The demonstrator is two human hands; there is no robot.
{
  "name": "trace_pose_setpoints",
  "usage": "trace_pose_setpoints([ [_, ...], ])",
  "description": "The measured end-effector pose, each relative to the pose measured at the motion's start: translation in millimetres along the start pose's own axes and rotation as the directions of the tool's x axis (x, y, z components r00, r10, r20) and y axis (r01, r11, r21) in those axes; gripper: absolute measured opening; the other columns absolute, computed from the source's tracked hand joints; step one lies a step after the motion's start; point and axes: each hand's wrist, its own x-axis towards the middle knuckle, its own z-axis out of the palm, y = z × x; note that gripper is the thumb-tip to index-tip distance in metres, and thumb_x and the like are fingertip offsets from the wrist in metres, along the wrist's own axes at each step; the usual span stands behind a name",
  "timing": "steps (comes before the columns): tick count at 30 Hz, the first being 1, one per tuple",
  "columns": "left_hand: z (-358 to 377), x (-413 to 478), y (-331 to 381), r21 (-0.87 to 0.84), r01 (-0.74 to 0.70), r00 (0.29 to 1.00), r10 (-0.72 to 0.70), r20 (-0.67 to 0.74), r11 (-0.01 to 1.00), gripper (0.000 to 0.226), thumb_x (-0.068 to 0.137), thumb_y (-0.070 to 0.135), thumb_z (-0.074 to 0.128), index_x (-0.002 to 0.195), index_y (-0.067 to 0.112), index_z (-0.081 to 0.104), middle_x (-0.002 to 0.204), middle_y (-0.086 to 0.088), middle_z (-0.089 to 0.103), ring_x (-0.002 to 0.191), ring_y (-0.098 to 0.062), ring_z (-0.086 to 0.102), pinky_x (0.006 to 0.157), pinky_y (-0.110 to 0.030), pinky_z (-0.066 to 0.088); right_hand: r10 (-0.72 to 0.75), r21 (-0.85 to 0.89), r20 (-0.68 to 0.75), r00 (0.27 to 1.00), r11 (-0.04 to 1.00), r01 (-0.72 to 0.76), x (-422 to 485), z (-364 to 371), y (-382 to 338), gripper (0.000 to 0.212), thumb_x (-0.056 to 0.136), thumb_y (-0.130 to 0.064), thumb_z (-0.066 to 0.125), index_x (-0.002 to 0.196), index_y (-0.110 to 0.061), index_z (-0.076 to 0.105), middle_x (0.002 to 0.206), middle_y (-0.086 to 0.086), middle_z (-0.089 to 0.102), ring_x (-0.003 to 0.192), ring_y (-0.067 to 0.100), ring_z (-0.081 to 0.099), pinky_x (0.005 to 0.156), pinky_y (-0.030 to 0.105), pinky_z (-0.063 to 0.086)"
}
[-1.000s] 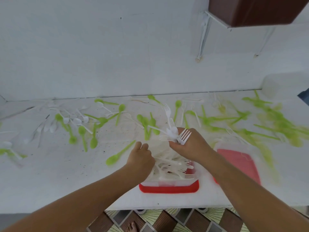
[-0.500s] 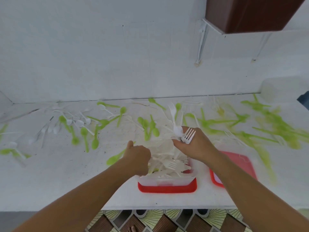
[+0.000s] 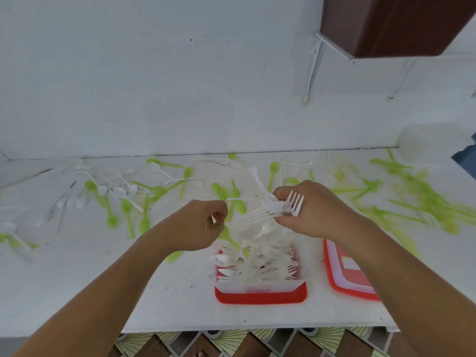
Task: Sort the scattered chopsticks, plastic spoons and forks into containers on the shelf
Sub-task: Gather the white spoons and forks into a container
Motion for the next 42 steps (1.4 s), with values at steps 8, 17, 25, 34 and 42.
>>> trace_pose_setpoints([
  [8,-49.1,-7.9,-64.4,-0.587,0.173,0.885,-0.386,-0.261,0.791,0.013,0.089,-0.006,0.061,0.087,0.003,0.051,0.078,-0.023,0.063,0.063,-0.031,0.07,0.06,-0.035,0.054,-0.021,-0.057,0.076,0.997,0.998,0.026,5.7,-5.6,-21.1,0.021,0.083,-0.043,0.067,0.069,-0.035,0.053,0.063,-0.003,0.057,0.058,0.012,0.055,0.052,0.027,0.034],
  [17,16.5,-26.3,-178.8,-0.108,0.758,0.64,-0.766,-0.067,0.643,0.04,0.076,0.025,0.063,0.115,0.017,0.062,0.119,-0.015,0.067,0.104,-0.033,0.064,0.091,-0.041,0.05,-0.02,-0.373,0.467,0.884,0.902,0.217,24.7,93.1,-39.1,0.02,0.082,-0.029,0.065,0.073,-0.022,0.049,0.073,-0.004,0.052,0.076,0.023,0.057,0.062,0.031,0.046],
  [25,12.6,-20.6,-20.1,0.051,-0.127,0.984,0.133,-0.117,0.991,0.059,0.087,0.059,0.054,0.137,0.028,0.056,0.143,0.01,0.048,0.135,-0.01,0.04,0.111,-0.02,0.028,0.09,-0.441,0.33,0.94,0.895,0.069,19.9,110.9,-32.0,0.051,0.091,-0.038,0.066,0.135,-0.022,0.044,0.128,0.0,0.043,0.113,0.025,0.051,0.077,0.036,0.047],
  [34,81.9,-15.6,-1.0,0.378,-0.266,0.956,0.192,0.223,0.887,0.094,0.088,0.071,0.05,0.161,0.018,0.023,0.154,0.001,0.043,0.142,-0.025,0.037,0.122,-0.042,0.026,0.11,0.164,0.413,0.904,0.967,-0.193,-21.4,101.5,-12.2,0.07,0.086,-0.023,0.077,0.149,-0.025,0.046,0.133,-0.013,0.042,0.116,0.007,0.049,0.102,0.026,0.046],
  [42,80.4,11.4,-2.0,0.395,-0.276,0.954,0.199,0.227,0.876,0.082,0.089,0.062,0.061,0.156,0.02,0.036,0.159,-0.001,0.039,0.151,-0.026,0.028,0.122,-0.039,0.027,0.084,-0.197,-0.07,0.994,0.976,-0.096,-15.8,103.6,13.9,0.061,0.065,-0.01,0.073,0.124,-0.025,0.069,0.118,-0.01,0.062,0.109,0.023,0.051,0.089,0.036,0.048],
])
